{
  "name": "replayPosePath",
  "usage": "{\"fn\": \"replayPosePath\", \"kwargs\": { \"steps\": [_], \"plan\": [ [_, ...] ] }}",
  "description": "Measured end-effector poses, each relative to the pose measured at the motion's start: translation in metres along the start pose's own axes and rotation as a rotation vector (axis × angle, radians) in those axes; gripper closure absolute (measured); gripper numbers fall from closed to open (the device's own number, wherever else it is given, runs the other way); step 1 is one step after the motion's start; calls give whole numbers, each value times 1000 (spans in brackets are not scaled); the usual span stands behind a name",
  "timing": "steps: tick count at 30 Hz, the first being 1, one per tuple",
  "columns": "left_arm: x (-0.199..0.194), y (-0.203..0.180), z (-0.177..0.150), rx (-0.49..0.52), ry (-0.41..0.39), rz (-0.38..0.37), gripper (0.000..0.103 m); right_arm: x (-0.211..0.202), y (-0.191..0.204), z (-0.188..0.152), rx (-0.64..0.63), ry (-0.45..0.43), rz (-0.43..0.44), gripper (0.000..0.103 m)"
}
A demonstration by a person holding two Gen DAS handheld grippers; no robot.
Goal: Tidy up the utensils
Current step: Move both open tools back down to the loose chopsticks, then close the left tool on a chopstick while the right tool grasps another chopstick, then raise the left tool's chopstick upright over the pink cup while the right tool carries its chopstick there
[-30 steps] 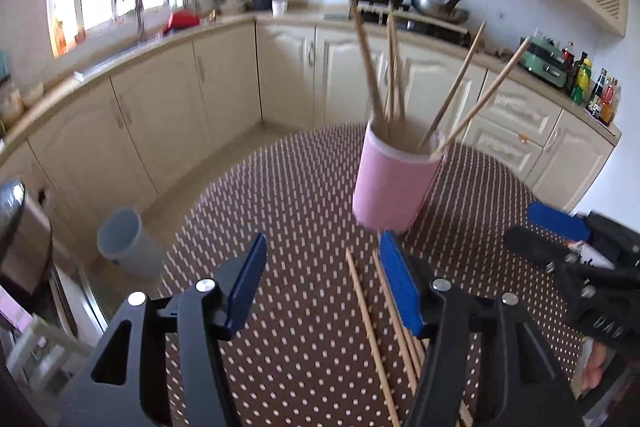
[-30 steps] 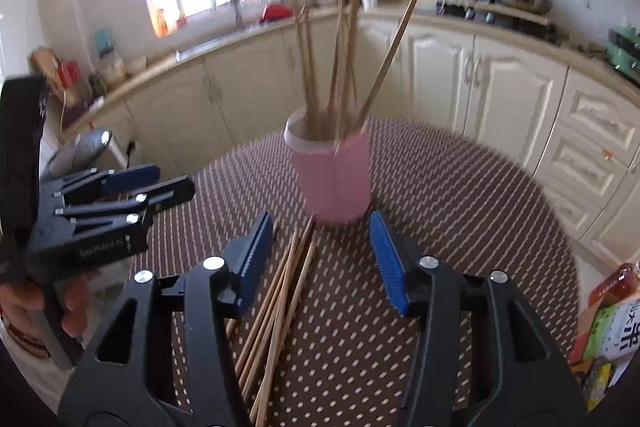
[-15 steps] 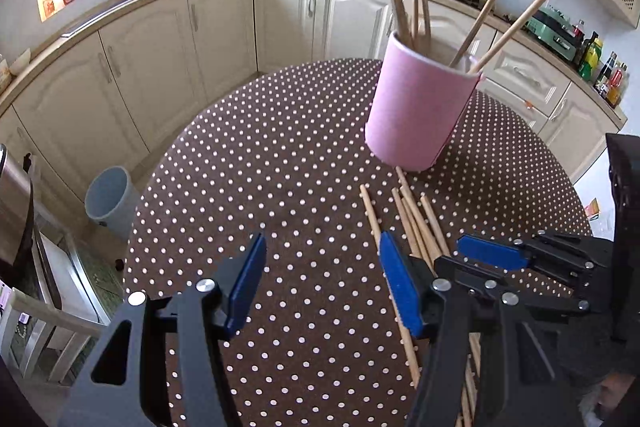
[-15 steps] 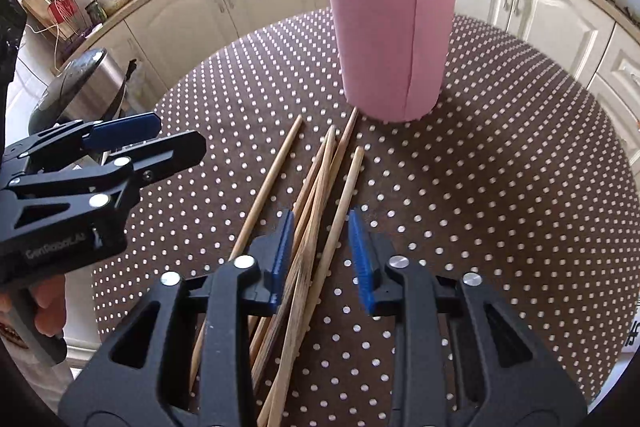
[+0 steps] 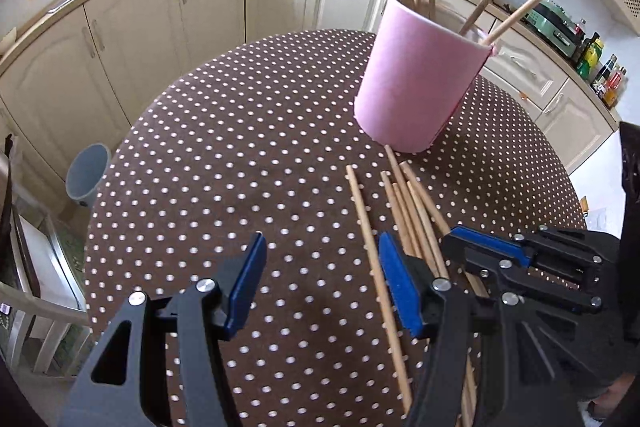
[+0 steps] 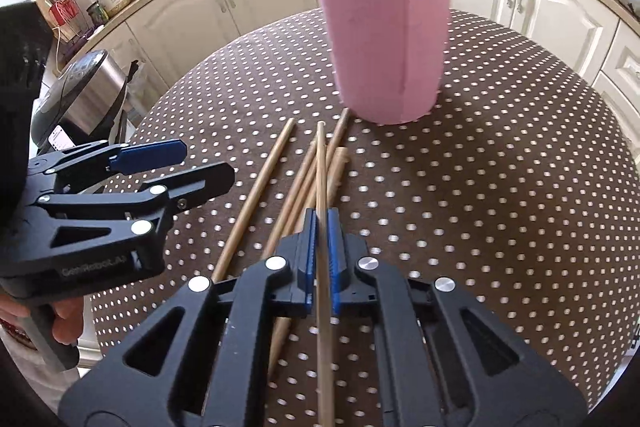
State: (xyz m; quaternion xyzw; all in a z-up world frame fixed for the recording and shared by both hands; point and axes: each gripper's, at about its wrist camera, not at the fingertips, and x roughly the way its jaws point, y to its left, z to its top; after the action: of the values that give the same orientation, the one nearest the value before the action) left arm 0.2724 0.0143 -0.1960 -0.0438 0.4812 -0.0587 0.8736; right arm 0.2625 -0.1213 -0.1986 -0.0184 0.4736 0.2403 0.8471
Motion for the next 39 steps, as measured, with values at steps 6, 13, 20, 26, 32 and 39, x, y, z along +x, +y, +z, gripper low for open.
{"fn": "replayPosePath", "kwargs": {
  "steps": [6, 13, 20, 26, 32, 39],
  "plan": [
    [16, -10, 6, -9, 37, 5, 45, -9, -24, -5, 22, -4, -17, 96],
    [39, -34, 15, 48, 54, 106, 67, -13, -35, -8, 33, 0, -20, 97],
    [45, -38, 24, 33, 41, 99, 97, -15, -36, -6, 37, -2, -12, 97],
    [28, -34, 28, 28, 11, 73, 97, -28, -37, -4, 40, -27, 10, 97],
    [-16, -33, 37, 32, -75, 32, 97, -58, -38, 4, 44, -92, 34, 97],
    [-80, -39, 44, 40, -195, -36, 97, -110, -37, 16, 39, -209, 63, 97]
  ]
}}
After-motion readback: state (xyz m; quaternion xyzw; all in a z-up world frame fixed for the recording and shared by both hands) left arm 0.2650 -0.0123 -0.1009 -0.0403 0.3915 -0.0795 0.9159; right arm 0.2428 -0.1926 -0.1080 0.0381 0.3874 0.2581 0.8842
